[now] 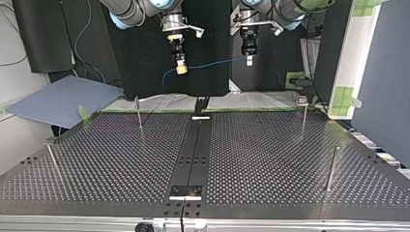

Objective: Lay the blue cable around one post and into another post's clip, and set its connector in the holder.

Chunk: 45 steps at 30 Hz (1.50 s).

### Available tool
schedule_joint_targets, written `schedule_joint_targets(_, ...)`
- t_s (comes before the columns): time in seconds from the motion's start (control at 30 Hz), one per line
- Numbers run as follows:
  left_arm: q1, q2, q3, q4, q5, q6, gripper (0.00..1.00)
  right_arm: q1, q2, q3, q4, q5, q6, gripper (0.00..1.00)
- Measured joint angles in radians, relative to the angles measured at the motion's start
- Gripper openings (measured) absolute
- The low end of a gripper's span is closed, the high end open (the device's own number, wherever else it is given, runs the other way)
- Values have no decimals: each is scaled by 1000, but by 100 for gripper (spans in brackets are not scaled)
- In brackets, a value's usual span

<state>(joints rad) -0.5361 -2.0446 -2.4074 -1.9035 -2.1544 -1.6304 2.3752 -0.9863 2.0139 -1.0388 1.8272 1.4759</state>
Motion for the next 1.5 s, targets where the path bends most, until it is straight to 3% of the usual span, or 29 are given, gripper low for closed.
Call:
schedule_joint_targets(1.3, 2, -11, -2, 0, 1, -2, 0, 0, 0, -1, 1, 0, 0, 0)
schedule_joint_targets(1.5, 31, 29, -7, -15, 38, -42, 0, 33, -26, -31, 35, 34, 34, 0)
